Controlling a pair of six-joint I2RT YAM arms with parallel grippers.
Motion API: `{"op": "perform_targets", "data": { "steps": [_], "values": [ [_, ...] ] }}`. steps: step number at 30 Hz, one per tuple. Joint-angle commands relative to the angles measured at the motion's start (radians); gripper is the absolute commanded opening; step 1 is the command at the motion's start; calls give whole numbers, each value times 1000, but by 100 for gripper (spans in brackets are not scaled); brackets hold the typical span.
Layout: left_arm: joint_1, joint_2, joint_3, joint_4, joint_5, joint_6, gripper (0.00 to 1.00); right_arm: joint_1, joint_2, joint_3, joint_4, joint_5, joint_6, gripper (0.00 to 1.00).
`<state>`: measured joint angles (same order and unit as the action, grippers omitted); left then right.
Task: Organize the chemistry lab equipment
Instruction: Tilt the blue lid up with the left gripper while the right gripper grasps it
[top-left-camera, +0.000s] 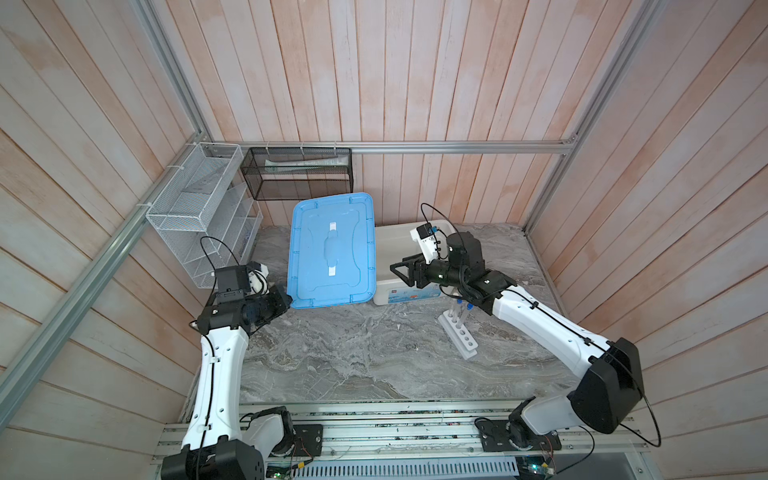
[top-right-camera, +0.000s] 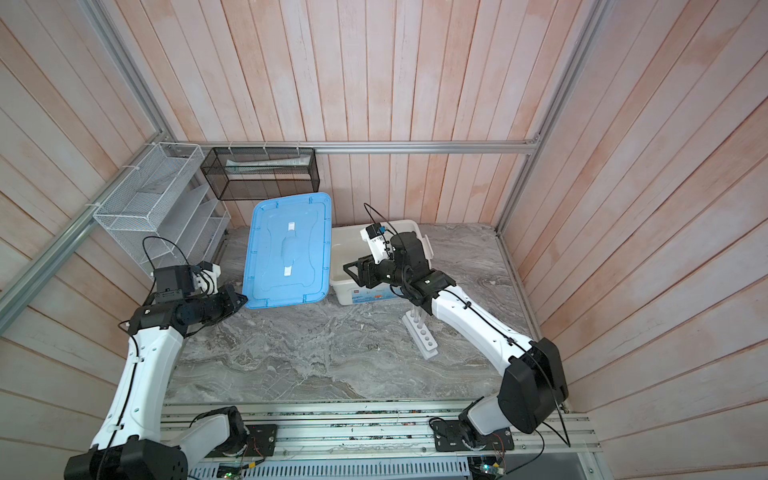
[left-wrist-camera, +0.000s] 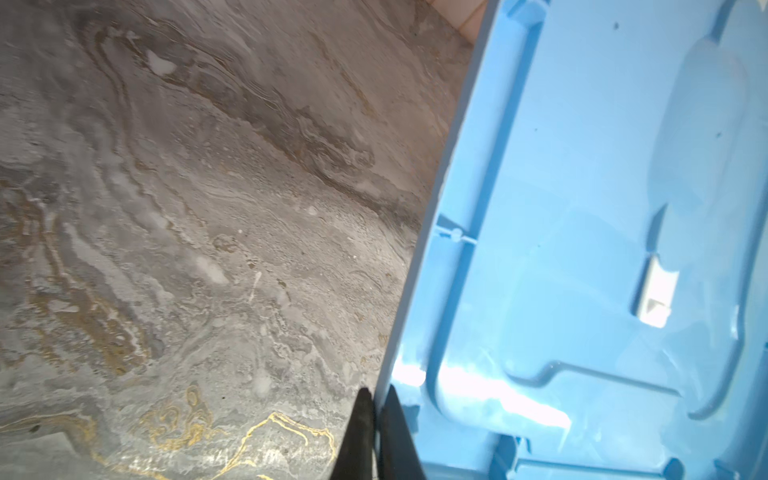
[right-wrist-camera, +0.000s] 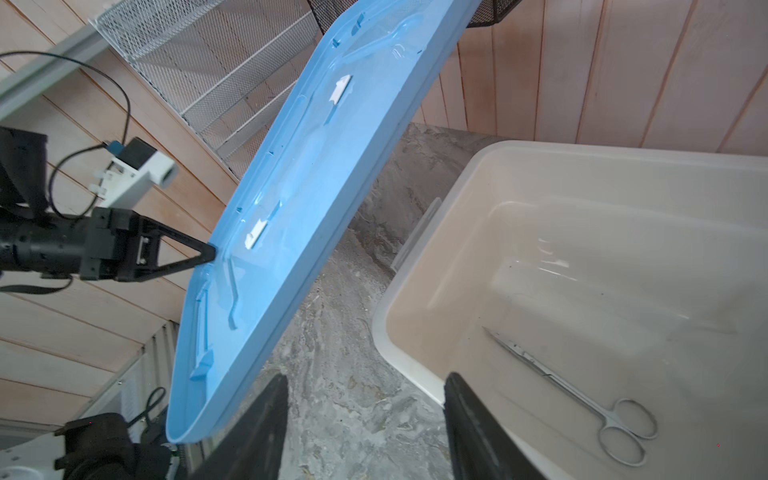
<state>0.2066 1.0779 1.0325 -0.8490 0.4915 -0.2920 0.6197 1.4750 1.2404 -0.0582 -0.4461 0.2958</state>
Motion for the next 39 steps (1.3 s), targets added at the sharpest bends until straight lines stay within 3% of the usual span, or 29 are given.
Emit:
{"op": "perform_targets", "data": {
  "steps": [1,9,14,21,28,39],
  "values": [
    [-28,-25,-28,84,125,21,6,6,26,29,63,-79,48,67],
    [-91,-27,-3,77,146,44,5,6,51,33,106,-111,86,72],
    [-110,-29,1,79,159,47,5,5,48,25,125,-114,96,68],
    [-120,-22,-17,97,157,50,6,5,40,16,167,-120,118,38],
    [-130,0,-20,124,157,47,9,6,29,12,156,-94,118,16],
    [-196,45,1,195,129,11,33,3,-19,47,94,30,94,8]
  ]
}}
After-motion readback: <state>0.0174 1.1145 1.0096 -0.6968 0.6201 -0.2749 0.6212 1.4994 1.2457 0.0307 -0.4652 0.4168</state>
